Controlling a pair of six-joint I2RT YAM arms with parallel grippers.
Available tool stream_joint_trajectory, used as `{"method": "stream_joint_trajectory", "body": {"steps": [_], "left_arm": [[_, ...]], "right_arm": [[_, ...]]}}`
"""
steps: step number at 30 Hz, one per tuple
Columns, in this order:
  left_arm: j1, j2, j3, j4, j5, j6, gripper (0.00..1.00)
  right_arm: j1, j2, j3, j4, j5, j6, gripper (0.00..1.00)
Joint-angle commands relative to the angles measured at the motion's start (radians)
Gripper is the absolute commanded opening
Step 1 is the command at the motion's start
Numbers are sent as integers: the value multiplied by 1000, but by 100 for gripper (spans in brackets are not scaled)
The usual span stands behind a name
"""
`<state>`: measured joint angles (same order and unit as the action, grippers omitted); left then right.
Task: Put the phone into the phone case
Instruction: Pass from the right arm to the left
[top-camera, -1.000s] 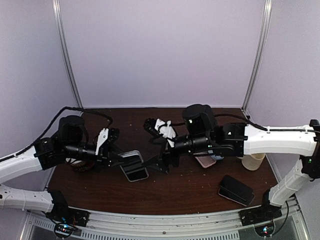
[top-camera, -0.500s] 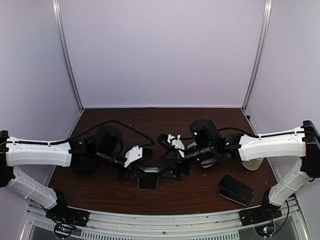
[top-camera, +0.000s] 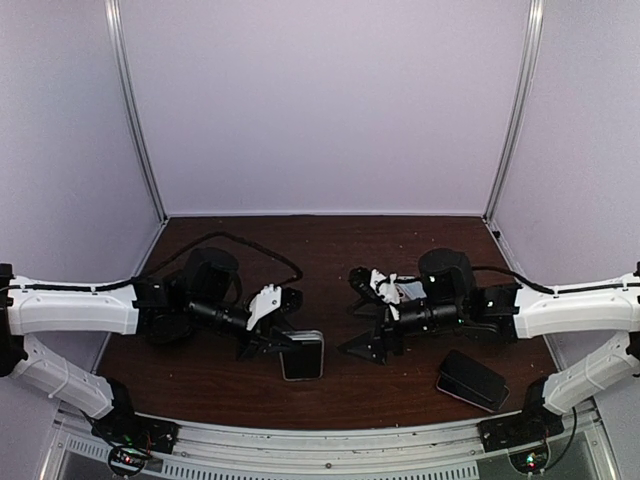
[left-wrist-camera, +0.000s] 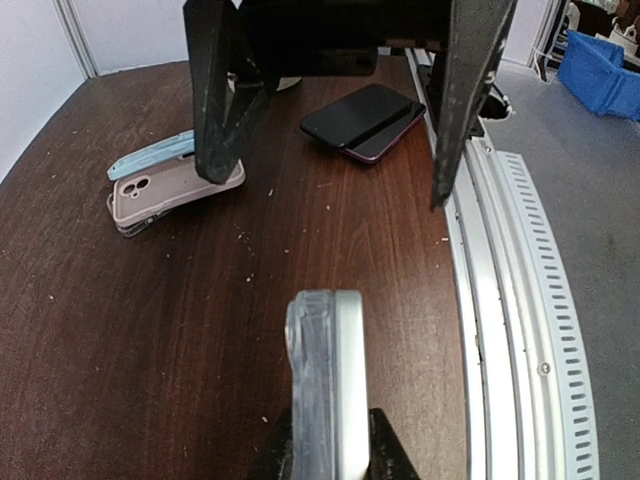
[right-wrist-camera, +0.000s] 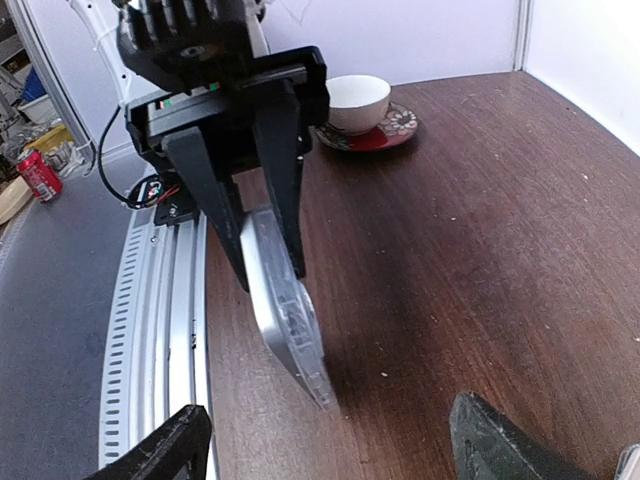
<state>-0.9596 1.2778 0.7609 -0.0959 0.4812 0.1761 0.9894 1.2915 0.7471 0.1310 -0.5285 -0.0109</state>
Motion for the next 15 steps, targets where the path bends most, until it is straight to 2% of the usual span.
{"method": "stream_joint_trajectory", "body": {"steps": [1, 7, 12, 15], "left_arm": [[-12, -26, -11, 123, 55, -44, 0], [-18, -48, -60, 131, -4, -12, 0], [-18, -6, -68, 158, 62, -26, 0], [-24, -8, -116, 243, 80, -29, 0]], "right_arm": [[-6, -69, -25, 31, 114, -7, 86], [-5, -95, -77, 81, 135, 43, 84], [14, -74, -134, 202, 157, 68, 81], [53, -51, -120, 196, 181, -3, 79]]}}
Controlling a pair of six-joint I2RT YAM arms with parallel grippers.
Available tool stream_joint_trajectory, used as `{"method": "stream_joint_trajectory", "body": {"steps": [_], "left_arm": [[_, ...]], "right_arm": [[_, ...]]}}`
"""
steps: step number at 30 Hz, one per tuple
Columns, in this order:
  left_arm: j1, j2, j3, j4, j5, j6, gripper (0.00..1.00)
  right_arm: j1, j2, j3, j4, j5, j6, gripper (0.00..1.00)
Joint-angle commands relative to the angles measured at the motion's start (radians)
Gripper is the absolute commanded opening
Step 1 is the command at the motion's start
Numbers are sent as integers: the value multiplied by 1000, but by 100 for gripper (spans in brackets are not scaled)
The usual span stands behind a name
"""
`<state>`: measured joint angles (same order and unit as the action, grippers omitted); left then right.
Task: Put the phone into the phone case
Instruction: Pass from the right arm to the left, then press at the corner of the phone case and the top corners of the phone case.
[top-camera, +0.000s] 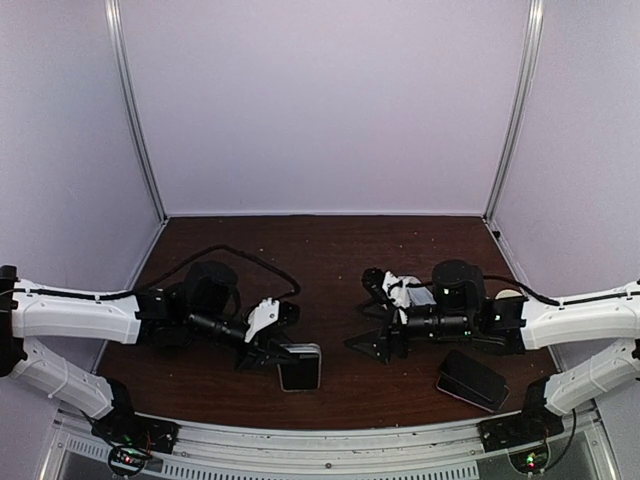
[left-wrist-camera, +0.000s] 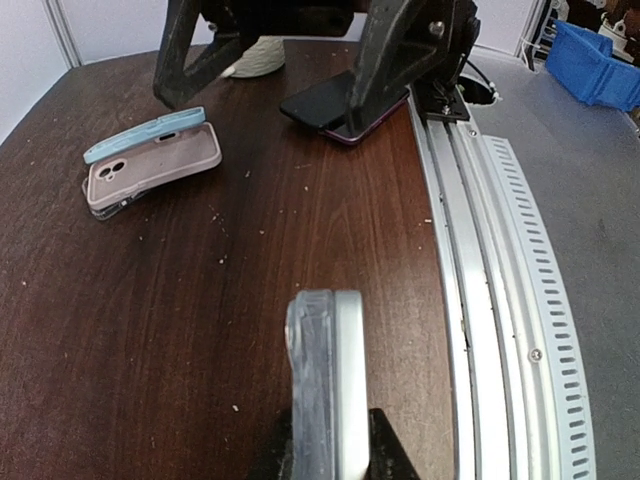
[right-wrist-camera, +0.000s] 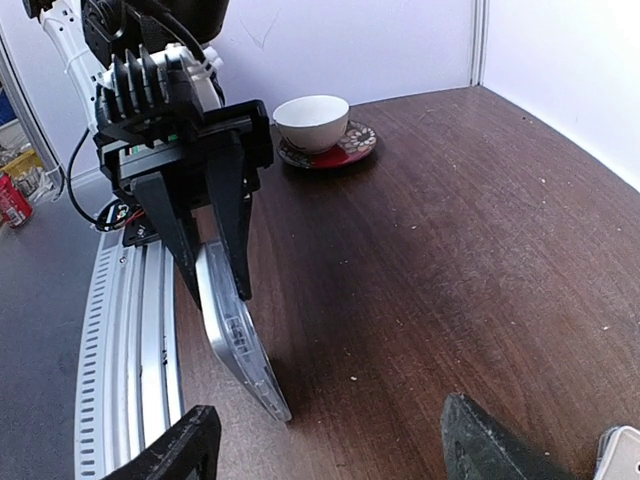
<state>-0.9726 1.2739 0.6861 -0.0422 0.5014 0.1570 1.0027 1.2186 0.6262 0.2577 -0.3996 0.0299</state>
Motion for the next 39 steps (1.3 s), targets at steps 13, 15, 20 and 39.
{"method": "stream_joint_trajectory", "body": {"steps": [13, 15, 20, 39], "left_arm": [[-22, 32, -169, 369, 54, -8, 0], [-23, 37, -168, 355, 57, -4, 0], [-23, 28, -157, 326, 55, -10, 0], [-36, 0, -154, 310, 9, -16, 25]], "right_arm": [[130, 198, 35, 227, 10, -172, 85], [130, 229, 52, 234, -1, -190, 85], [129, 290, 120, 164, -62, -218, 69], [111, 337, 121, 157, -113, -214, 21]]}}
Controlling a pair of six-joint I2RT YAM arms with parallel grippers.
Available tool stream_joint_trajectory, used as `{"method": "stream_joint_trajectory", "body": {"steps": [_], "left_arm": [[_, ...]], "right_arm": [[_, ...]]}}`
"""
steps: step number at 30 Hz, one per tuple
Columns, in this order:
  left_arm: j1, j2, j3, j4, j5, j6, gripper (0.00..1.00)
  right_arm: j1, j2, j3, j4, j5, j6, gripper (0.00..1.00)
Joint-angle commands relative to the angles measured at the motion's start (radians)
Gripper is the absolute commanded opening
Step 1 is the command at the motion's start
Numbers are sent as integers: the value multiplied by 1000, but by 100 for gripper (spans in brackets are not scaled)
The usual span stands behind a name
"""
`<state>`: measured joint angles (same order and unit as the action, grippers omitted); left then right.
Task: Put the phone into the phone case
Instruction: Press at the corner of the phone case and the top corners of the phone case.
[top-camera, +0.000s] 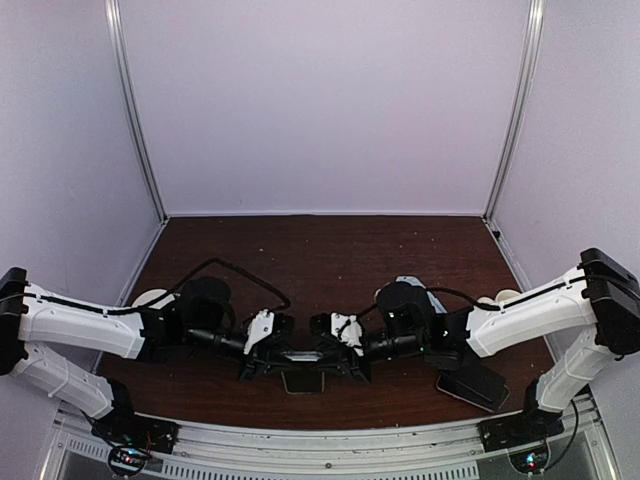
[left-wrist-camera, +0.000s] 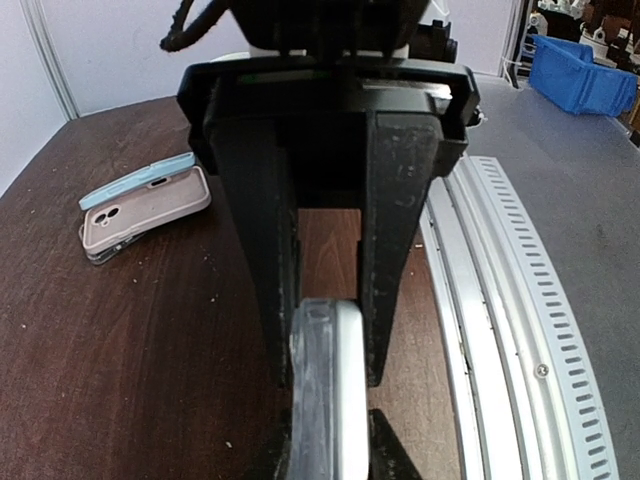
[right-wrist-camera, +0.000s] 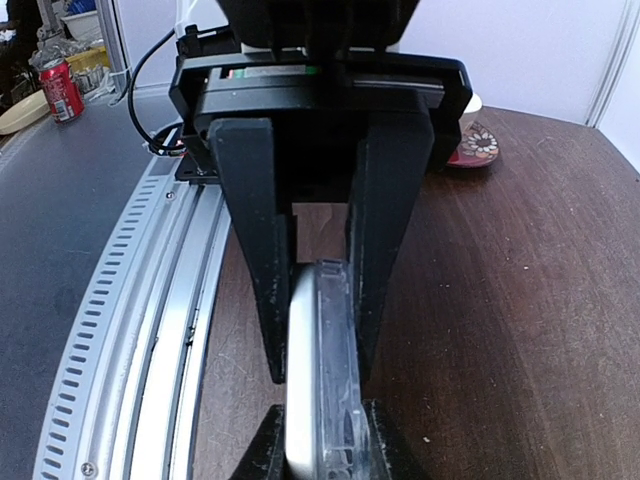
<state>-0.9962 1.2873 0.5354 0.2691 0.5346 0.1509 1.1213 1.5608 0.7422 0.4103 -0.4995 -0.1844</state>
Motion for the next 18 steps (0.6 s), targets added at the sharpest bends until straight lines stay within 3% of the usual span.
{"method": "stream_joint_trajectory", "body": {"steps": [1, 4, 7, 11, 18], "left_arm": [[-12, -25, -19, 16, -48, -16, 34], [-13, -72, -85, 119, -140, -45, 55], [-13, -135, -156, 220, -175, -66, 59], [-12, -179, -213, 307, -158, -80, 47], [-13, -104, -156, 244, -77, -74, 15]], "right_arm": [[-11, -4, 4, 4, -14, 0, 20], [-14, 1, 3, 1, -24, 4, 18], [-17, 2, 5, 1, -36, 5, 18], [-17, 1, 6, -3, -35, -6, 20], [-18, 0, 18, -20, -32, -15, 21]]}}
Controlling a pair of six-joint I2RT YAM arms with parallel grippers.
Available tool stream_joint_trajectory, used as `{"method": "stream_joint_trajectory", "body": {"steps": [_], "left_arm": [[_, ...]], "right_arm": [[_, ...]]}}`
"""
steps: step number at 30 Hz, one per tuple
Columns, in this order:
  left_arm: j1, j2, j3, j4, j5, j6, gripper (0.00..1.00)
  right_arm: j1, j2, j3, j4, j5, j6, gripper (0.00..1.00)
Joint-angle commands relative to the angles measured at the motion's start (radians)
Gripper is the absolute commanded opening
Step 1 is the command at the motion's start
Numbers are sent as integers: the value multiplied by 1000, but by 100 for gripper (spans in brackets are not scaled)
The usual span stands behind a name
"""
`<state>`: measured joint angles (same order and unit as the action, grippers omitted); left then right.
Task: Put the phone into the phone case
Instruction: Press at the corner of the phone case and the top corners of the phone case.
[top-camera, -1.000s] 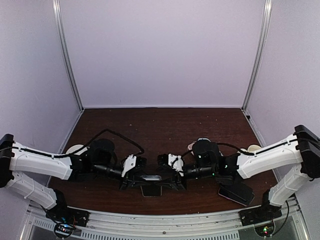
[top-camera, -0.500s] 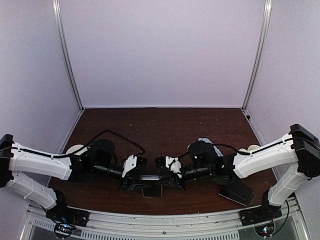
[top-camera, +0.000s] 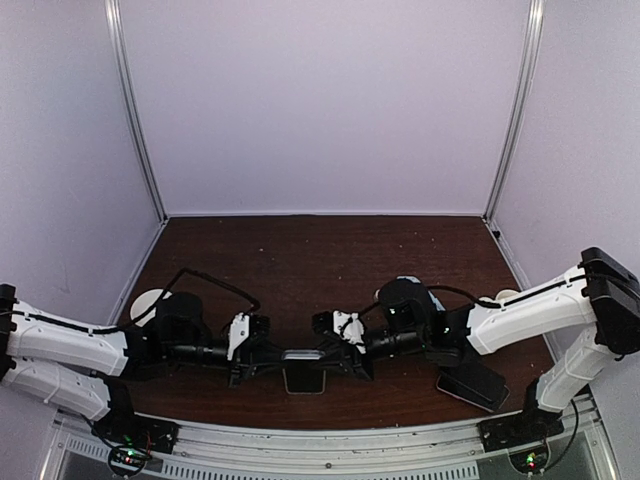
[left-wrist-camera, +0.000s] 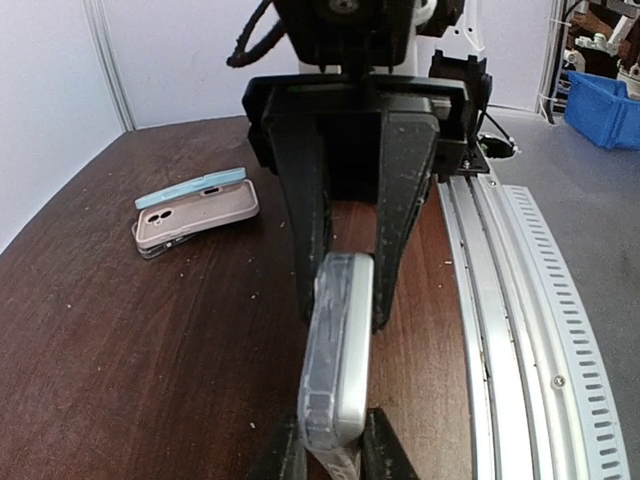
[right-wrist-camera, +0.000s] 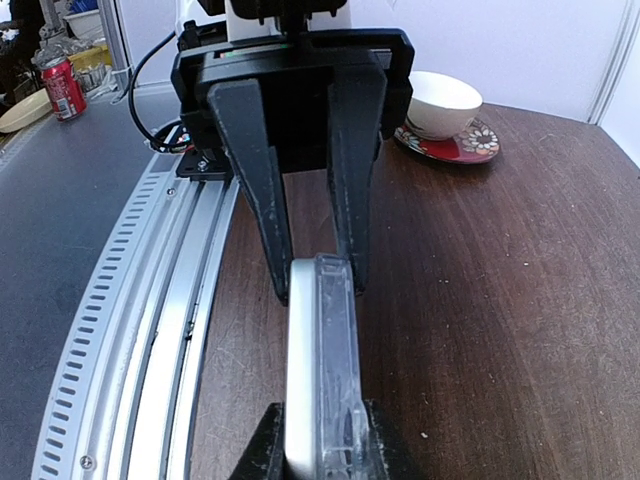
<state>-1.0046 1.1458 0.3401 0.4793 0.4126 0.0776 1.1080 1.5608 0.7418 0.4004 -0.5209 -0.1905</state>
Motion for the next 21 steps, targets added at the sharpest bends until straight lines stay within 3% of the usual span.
{"method": "stream_joint_trajectory", "body": {"steps": [1, 2, 4, 6, 10, 16, 21], "left_arm": [[-4, 44, 44, 29, 50, 1, 8], [-4, 47, 49, 20, 54, 4, 1], [-3, 47, 54, 2, 58, 10, 0], [-4, 45, 56, -13, 57, 20, 0], [-4, 43, 60, -24, 44, 22, 0], [-4, 47, 71, -49, 19, 27, 0], [-3, 48, 73, -55, 5, 27, 0]], "right_arm": [[-5, -1, 19, -13, -10, -11, 21], [-5, -2, 20, -14, -9, -12, 22], [-5, -4, 24, -26, -6, -11, 28], [-5, -13, 38, -53, 9, -11, 42], [7, -27, 92, -137, 19, -21, 53], [36, -37, 131, -187, 46, -56, 55], [38, -16, 167, -251, 79, -64, 48]]}}
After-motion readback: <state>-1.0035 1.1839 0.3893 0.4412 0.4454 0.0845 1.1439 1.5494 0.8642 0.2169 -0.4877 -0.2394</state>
